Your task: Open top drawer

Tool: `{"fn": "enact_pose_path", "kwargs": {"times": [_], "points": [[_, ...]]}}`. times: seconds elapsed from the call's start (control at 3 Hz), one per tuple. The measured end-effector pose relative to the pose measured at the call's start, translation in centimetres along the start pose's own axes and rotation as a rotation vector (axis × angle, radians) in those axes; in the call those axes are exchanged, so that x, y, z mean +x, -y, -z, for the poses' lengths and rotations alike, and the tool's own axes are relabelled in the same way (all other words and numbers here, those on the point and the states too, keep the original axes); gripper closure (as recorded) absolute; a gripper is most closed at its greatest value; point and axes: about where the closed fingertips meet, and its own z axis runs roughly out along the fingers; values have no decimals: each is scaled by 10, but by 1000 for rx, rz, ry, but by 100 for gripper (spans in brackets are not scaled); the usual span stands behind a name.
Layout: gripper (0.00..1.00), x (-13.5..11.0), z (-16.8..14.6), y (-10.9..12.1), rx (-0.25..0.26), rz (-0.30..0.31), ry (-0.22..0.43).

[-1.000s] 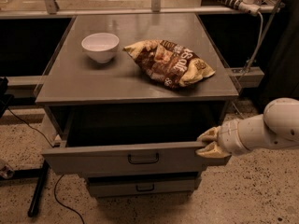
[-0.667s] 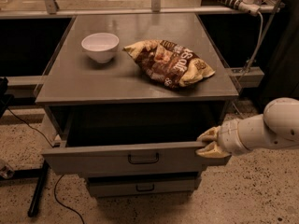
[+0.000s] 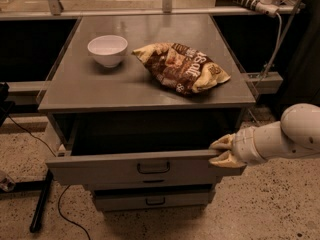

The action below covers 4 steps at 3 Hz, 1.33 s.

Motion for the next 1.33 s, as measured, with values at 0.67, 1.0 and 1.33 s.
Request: {"fn": "enact_pose_path", "kwargs": {"times": [0.67, 1.0, 1.33], "points": [[0, 4, -13, -2, -48, -39, 20], [18, 8, -24, -8, -80, -58, 32], [42, 4, -19, -5, -80, -58, 32]]}}
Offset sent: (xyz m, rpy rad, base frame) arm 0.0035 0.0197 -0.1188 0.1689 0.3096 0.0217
